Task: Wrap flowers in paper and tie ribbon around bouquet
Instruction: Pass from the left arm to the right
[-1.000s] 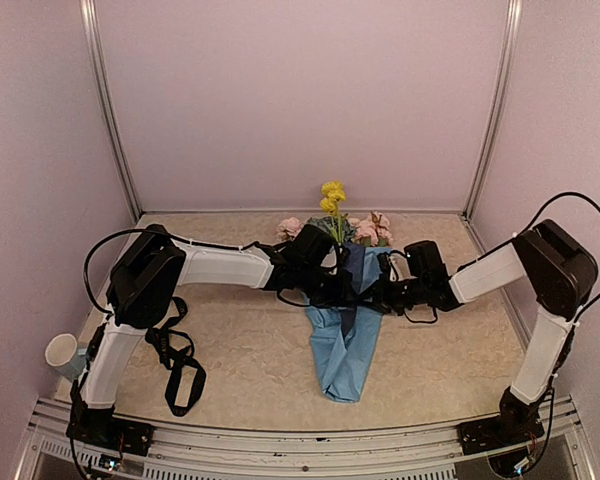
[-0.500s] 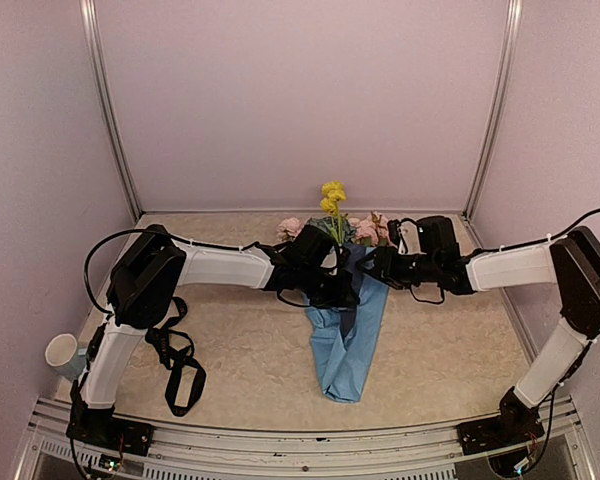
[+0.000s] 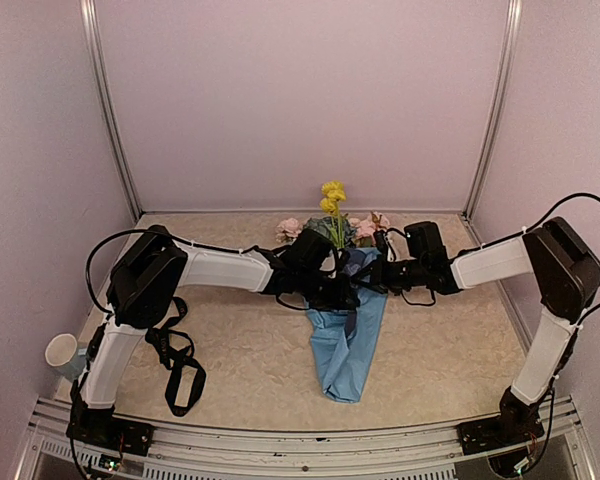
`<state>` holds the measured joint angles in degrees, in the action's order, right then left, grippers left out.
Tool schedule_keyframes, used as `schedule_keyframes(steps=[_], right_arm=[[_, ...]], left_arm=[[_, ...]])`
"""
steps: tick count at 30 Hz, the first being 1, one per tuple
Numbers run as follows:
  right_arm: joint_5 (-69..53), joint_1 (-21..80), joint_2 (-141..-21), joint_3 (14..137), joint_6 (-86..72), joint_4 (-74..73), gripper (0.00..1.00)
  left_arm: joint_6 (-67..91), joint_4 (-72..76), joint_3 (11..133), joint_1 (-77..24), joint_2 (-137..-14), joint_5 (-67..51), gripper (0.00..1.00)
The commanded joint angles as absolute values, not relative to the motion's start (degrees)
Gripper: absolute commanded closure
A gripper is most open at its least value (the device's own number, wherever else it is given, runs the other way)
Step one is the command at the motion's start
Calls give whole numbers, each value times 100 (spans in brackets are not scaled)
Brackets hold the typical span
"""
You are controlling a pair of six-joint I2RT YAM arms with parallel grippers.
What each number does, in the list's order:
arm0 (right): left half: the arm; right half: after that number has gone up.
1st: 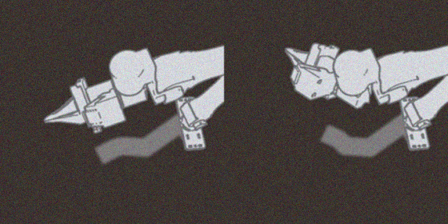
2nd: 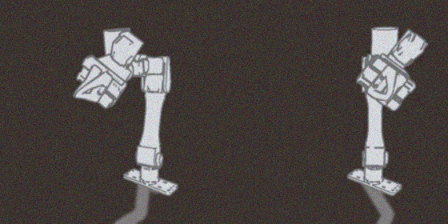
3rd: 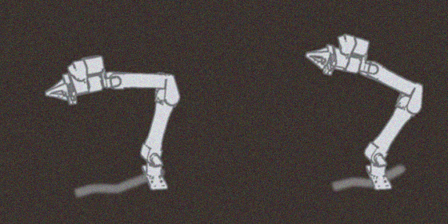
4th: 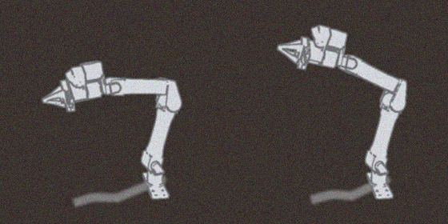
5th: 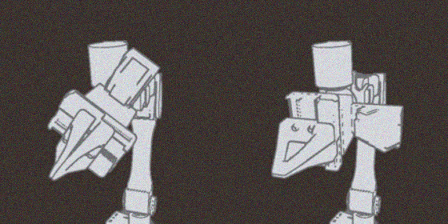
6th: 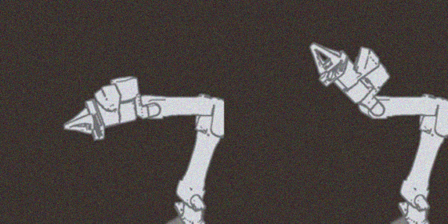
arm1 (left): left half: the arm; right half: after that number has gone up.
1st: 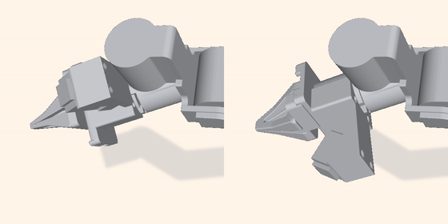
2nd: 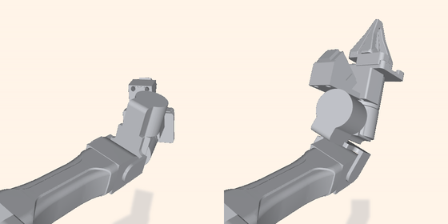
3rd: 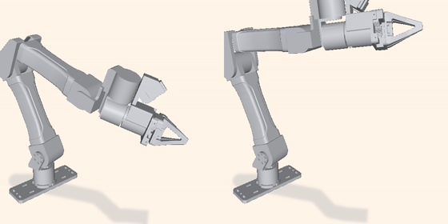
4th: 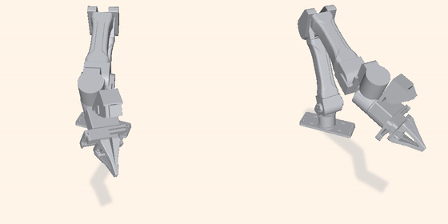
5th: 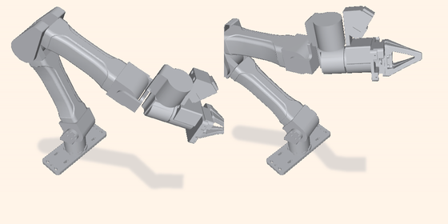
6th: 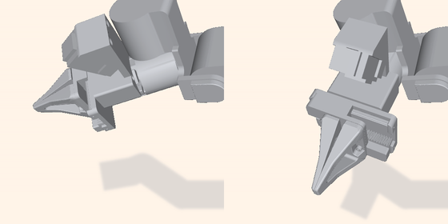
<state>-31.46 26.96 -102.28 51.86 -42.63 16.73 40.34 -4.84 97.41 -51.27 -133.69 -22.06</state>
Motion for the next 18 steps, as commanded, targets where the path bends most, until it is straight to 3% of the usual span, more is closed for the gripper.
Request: schedule_keyframes(steps=[1, 6, 12, 18], right_arm=[[-3078, 2556, -10266, 5212, -4177, 1820, 100], [-3160, 2350, -10408, 5236, -4015, 1809, 100], [-3273, 2295, -10676, 5318, -3924, 1878, 100], [-3220, 2242, -10753, 5295, -3981, 1969, 100]], left_arm=[[3722, -314, 9609, -5195, -13158, -2270, 78], [3010, -425, 9655, -5374, -12635, -1997, 61], [2605, -1528, 9705, -5581, -12182, -1798, 55], [2304, -2828, 9655, -6056, -11622, -698, 48]])
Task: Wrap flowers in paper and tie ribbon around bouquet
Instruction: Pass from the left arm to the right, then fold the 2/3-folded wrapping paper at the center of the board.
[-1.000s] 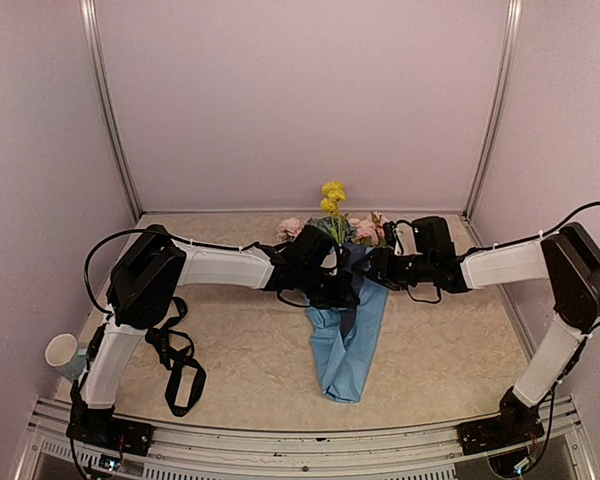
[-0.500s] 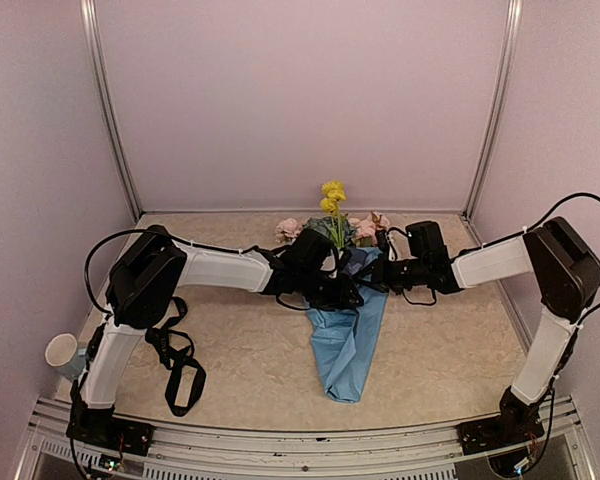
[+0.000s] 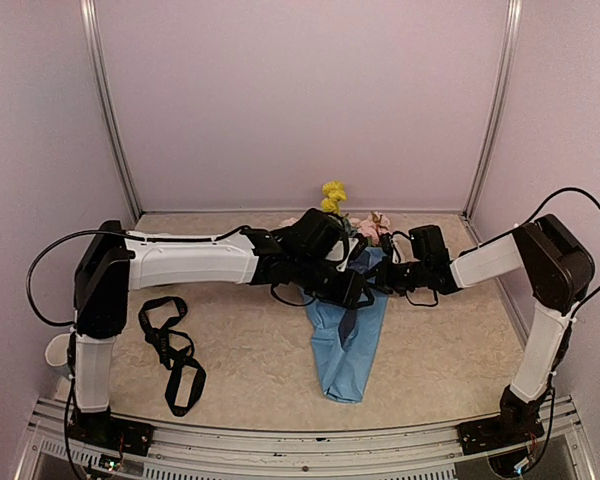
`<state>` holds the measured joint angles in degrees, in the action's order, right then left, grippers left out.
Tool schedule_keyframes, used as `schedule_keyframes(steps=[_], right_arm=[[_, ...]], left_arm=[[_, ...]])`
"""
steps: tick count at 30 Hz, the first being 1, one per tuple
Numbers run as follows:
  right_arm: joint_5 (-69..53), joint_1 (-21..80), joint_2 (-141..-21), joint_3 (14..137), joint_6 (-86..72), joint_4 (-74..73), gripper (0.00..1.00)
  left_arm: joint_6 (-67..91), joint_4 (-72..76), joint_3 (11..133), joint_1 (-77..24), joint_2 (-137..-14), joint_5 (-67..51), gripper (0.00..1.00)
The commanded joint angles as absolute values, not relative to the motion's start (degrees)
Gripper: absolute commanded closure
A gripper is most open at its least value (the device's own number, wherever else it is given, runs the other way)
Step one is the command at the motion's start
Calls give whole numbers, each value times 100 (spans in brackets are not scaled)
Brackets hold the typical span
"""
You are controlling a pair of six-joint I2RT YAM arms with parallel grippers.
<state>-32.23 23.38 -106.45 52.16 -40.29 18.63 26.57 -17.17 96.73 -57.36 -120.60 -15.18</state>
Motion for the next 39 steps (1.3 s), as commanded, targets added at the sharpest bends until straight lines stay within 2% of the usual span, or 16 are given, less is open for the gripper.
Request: schedule_keyframes(steps=[1, 7, 9, 10, 12, 14, 23, 26, 30, 36, 39], right_arm=[[-3222, 2237, -10768, 5319, -3981, 1962, 100], [-3252, 2239, -10814, 5369, -4012, 1999, 100], [-3253, 2235, -10832, 5392, -4014, 1979, 100], [-3252, 2236, -10834, 5388, -4016, 1976, 100], [-3250, 2234, -10848, 5388, -4011, 1975, 100], [-3252, 2232, -10878, 5393, -4032, 1998, 100], [-3056, 2237, -10671, 5072, -4320, 2317, 98], [-2725, 2241, -10250, 4833, -4435, 2354, 87], [-2078, 2238, -9510, 4757, -4203, 1825, 64], [-1457, 2241, -8676, 4918, -3541, 522, 44], [-1563, 2242, -8391, 4863, -3504, 270, 34]], left_arm=[[2306, -2991, 9639, -6123, -11585, -571, 47], [2435, -3471, 9404, -6264, -11701, -391, 46], [2446, -3488, 9443, -6279, -11785, -382, 50], [2428, -3470, 9489, -6293, -11813, -342, 56], [2261, -3280, 9579, -6404, -11836, -276, 80], [1845, -2931, 9632, -6545, -11870, -321, 99], [803, -4063, 10969, -7059, -13187, -545, 100], [507, -4656, 11337, -7196, -13627, -335, 100], [390, -4827, 11479, -7268, -13878, -180, 100], [384, -4773, 11487, -7277, -13934, -139, 100], [370, -4772, 11481, -7277, -13943, -126, 100]])
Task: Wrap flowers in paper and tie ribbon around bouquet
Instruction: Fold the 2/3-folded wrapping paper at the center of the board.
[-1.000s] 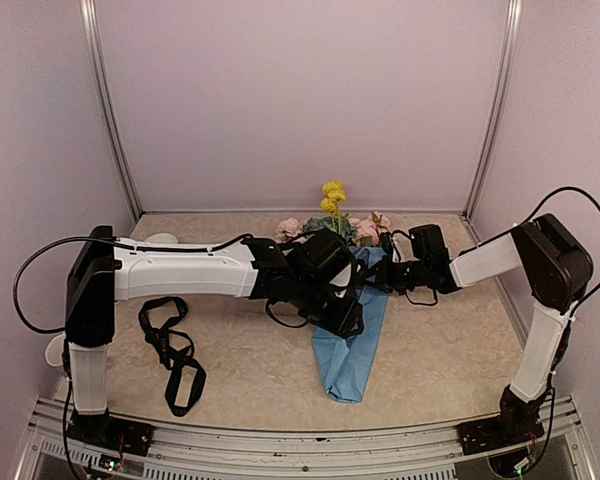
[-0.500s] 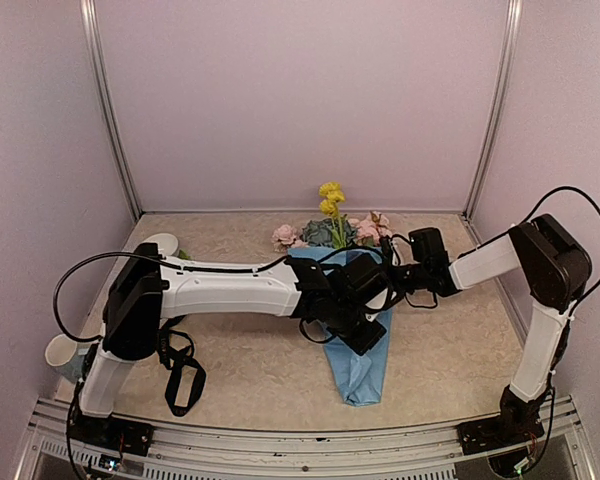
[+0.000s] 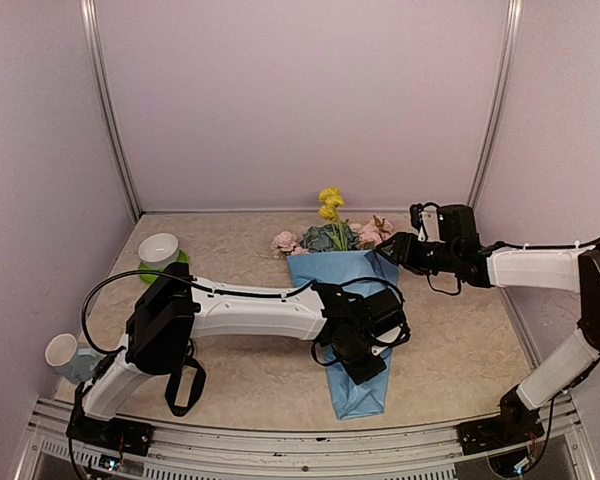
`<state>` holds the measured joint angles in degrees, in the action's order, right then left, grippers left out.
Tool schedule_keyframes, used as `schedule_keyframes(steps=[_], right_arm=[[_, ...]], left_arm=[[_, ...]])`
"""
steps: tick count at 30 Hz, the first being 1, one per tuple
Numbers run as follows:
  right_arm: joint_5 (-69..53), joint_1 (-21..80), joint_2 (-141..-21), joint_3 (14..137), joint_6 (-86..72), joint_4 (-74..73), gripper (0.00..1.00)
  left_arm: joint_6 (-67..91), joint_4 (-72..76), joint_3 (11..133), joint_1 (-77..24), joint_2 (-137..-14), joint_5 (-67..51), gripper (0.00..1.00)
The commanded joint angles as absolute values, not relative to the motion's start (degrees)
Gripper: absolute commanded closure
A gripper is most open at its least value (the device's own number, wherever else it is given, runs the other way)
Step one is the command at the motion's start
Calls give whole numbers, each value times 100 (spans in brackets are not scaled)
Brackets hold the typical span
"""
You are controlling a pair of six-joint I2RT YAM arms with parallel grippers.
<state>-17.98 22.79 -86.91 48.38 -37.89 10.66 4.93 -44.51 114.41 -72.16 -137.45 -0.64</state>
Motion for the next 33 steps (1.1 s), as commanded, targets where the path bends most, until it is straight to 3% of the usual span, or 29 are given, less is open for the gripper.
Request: schedule_keyframes(steps=[1, 10, 14, 19, 23, 26, 33], right_arm=[[-1657, 2246, -8353, 4863, -3488, 172, 30], [-2525, 2241, -8272, 4552, -3409, -149, 18], [-2835, 2254, -8626, 4605, -3297, -66, 24], [-2670, 2259, -8924, 4758, -3244, 28, 40], [-2448, 2252, -9046, 4944, -3087, -297, 28], [-2124, 2189, -8680, 4903, -2960, -544, 25], [-2212, 1761, -7722, 4870, -2114, -1570, 35]], left_arm=[[362, -4769, 11487, -7277, -13940, -129, 100], [345, -4745, 11435, -7277, -13922, -123, 99], [343, -4734, 11412, -7275, -13905, -117, 98], [334, -4705, 11378, -7286, -13888, -110, 97], [332, -4676, 11330, -7286, -13878, -104, 96], [318, -4655, 11302, -7286, -13865, -101, 96], [310, -4617, 11257, -7286, -13839, -103, 94]])
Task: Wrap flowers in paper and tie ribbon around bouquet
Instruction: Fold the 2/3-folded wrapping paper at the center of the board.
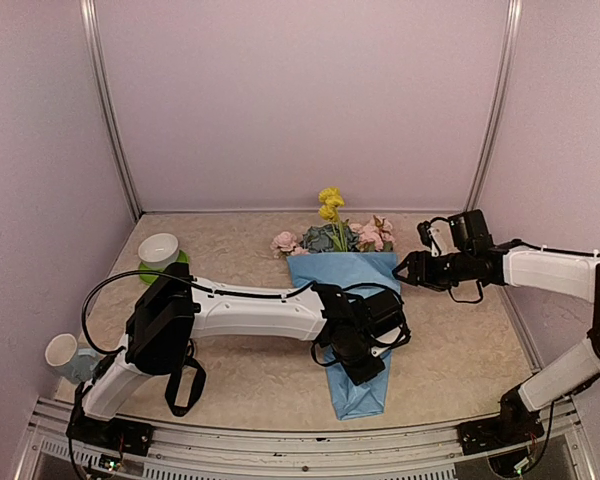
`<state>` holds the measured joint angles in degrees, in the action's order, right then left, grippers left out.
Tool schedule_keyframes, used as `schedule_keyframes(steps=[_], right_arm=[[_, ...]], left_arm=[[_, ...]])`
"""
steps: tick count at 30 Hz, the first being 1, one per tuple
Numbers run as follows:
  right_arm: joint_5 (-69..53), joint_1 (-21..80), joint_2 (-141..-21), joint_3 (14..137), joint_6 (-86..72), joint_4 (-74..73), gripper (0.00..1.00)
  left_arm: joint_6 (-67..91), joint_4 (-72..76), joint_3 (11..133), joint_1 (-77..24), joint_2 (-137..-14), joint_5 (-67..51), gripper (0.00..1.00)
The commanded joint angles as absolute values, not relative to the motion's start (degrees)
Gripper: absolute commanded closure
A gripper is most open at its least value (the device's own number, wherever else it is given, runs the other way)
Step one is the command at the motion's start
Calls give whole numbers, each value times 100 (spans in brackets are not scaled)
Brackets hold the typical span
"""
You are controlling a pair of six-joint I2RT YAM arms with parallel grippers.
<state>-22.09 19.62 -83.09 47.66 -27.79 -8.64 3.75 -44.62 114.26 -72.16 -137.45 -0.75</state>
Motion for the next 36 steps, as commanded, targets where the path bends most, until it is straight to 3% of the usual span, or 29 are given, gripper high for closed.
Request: schedule_keyframes(steps=[1, 10, 17, 28, 30, 32, 34, 36], right_arm=[[-2314, 1724, -7615, 4824, -2013, -1685, 38], [-3401, 1652, -7478, 4273, -2244, -1101, 43], [-4135, 1695, -7488, 4315, -2479, -116, 29], [-3539, 1812, -7726, 4359, -2667, 271, 23], [-3583, 1834, -7981, 4412, -2796, 377, 28], [-3255, 2002, -8249, 4603, -2740, 216, 40], [-3026, 2243, -8467, 4792, -2665, 108, 61], [-2850, 2260, -8560, 4789, -2698, 201, 91]], left_arm=[[314, -4598, 11244, -7284, -13832, -90, 93], [277, -4587, 11226, -7284, -13825, -100, 92], [307, -4577, 11224, -7286, -13825, -91, 91], [308, -4579, 11219, -7286, -13832, -87, 90], [300, -4579, 11223, -7286, -13834, -80, 89], [298, -4571, 11215, -7286, -13839, -66, 89], [307, -4573, 11215, -7286, -13836, -65, 89], [328, -4555, 11186, -7285, -13818, -68, 88]])
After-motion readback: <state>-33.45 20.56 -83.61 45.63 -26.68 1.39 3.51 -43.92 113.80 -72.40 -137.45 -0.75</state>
